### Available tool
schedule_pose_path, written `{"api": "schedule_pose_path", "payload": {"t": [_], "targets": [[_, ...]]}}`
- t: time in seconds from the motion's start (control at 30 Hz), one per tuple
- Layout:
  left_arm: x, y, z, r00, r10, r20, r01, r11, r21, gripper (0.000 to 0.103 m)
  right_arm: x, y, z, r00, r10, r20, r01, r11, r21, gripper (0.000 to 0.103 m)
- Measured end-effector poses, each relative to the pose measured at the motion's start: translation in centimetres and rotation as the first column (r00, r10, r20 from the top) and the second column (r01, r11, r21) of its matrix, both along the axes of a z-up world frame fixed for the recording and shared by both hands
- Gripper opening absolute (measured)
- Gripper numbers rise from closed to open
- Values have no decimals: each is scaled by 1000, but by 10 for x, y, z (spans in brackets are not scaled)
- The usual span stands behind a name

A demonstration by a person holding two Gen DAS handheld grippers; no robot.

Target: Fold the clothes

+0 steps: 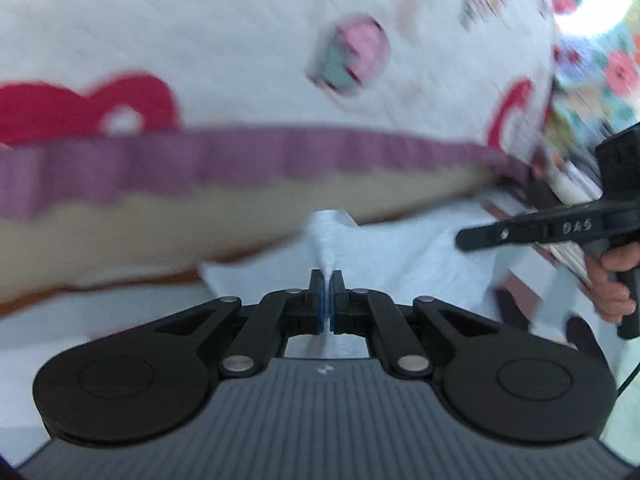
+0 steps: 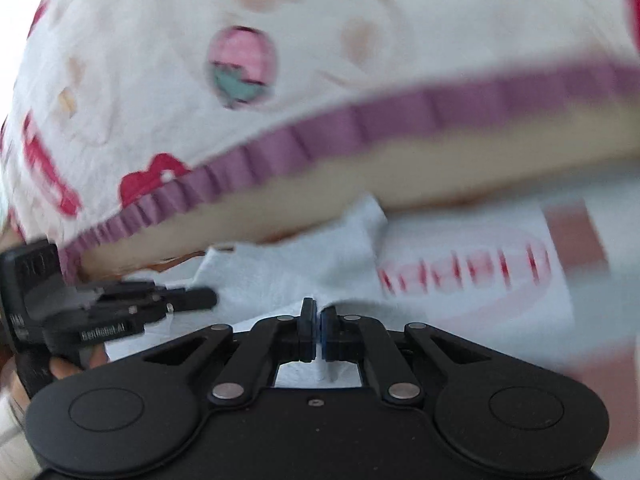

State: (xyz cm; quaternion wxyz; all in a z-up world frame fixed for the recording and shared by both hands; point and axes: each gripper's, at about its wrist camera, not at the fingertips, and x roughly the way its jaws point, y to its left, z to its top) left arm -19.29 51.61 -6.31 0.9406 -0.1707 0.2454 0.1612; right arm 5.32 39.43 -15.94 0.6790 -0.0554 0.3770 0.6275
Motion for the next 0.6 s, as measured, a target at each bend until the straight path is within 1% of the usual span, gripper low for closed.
{"api": "schedule_pose_path", "payload": {"t": [0.07,0.13,0.2,0.23,0.3,0.33,0.37,0.47,0.5,0.57,0.6], "targets": [[-6,10,-2,998,61,26,-60,998,-21,2,0,23,19,995,55,86,-58,998,29,4],[-1,18,-12,993,116,-5,-116,993,-15,2,-2,44,31,982,99,161,-109,993,54,4],[14,23,-28,984,149,-95,-147,989,26,2,-4,67,27,967,125,220,-135,990,29,4],[21,26,-36,979,157,-129,-153,987,43,2,-5,79,20,959,133,252,-134,991,-12,4],[29,30,-40,974,164,-158,-157,986,56,2,-3,92,-1,943,149,297,-129,988,-87,4],[32,33,-43,971,167,-172,-159,985,61,2,-1,95,-11,943,143,300,-115,987,-109,4],[33,34,-41,972,170,-163,-164,985,50,2,1,95,-18,949,127,290,-96,988,-117,4],[42,28,-39,968,169,-187,-147,981,126,2,7,88,-32,956,31,291,7,992,-129,2],[43,28,-40,966,169,-195,-146,981,126,2,10,85,-35,959,-3,284,46,988,-145,4],[47,29,-42,962,170,-211,-146,981,126,2,17,70,-35,962,-80,261,121,982,-146,12],[48,29,-43,961,171,-219,-146,981,126,2,19,58,-31,967,-103,233,136,981,-134,12]]}}
